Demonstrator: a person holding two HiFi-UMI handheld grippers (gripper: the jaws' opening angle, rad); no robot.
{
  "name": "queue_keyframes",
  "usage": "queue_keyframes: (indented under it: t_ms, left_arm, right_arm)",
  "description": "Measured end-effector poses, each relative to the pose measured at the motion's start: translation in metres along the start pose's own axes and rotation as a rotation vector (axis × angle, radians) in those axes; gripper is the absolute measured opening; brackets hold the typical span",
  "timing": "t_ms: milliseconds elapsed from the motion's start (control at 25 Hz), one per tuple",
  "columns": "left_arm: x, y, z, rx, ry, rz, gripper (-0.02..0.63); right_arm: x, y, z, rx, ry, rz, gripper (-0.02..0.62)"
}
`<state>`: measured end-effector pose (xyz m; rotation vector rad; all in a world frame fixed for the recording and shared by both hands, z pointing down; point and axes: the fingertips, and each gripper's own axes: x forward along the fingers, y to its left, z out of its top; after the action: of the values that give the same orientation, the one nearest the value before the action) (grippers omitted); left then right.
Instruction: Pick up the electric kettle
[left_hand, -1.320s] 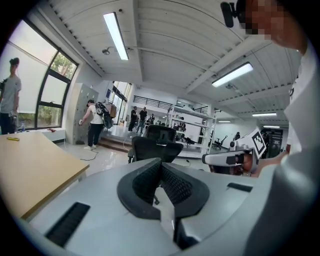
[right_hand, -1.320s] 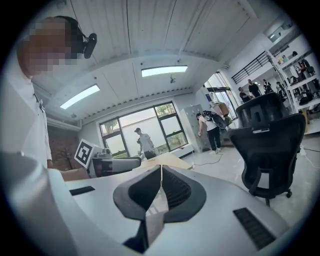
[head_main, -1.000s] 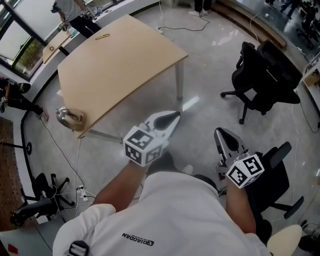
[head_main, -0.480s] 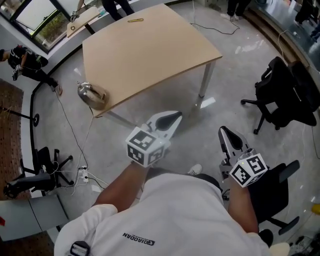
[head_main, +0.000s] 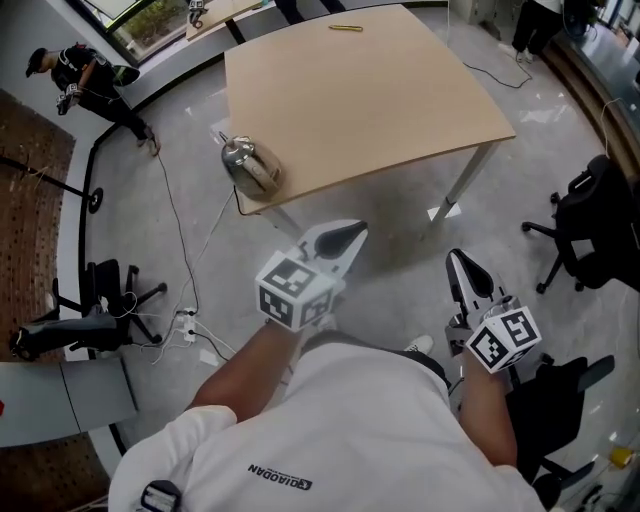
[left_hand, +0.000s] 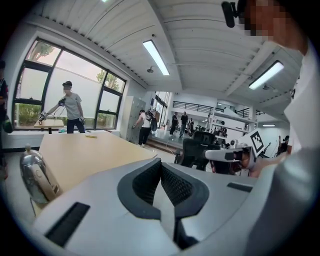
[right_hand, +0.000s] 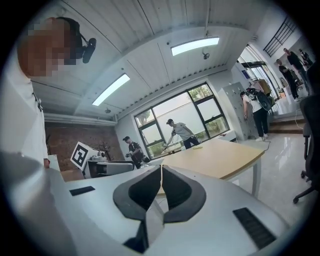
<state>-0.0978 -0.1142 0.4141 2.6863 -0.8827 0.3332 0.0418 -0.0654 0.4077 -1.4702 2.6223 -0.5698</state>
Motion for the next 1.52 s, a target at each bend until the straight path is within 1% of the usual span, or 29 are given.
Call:
queue_keyframes:
  t_ms: [240, 480, 600, 800, 960, 1200, 1320, 1520]
  left_arm:
    - [-0.049, 0.064, -0.011, -0.017, 0.001, 0.022, -0.005]
    - [-0.09, 0.121, -0.024, -0.014, -0.008, 0.034, -0.005]
    - [-0.109, 0.145, -0.031, -0.029, -0.019, 0.041, -0.005]
    - [-0.138, 0.178, -0.037, -0.061, -0.048, 0.075, -0.005]
    - [-0.162, 0.201, -0.047, -0.095, -0.044, 0.107, -0.005]
    - [-0.195, 0.237, -0.061, -0.135, -0.063, 0.2, -0.005]
    - [-0.205, 0.249, -0.065, -0.142, -0.072, 0.237, -0.005]
    - [-0.218, 0.259, -0.076, -0.156, -0.063, 0.291, -0.005]
  right_arm:
    - [0.066, 0.053, -0.011, -0.021, 0.012, 0.033, 0.021]
    - [0.12, 0.096, -0.03, -0.035, 0.04, 0.037, 0.021]
    - [0.142, 0.117, -0.037, -0.042, 0.055, 0.046, 0.021]
    - [0.177, 0.146, -0.037, -0.083, 0.077, 0.077, 0.021]
    - [0.204, 0.168, -0.041, -0.097, 0.099, 0.103, 0.021]
    - [0.239, 0.193, -0.051, -0.168, 0.147, 0.159, 0.021]
    - [0.256, 0.196, -0.056, -0.193, 0.174, 0.173, 0.021]
    - [0.287, 0.195, -0.068, -0.213, 0.216, 0.192, 0.021]
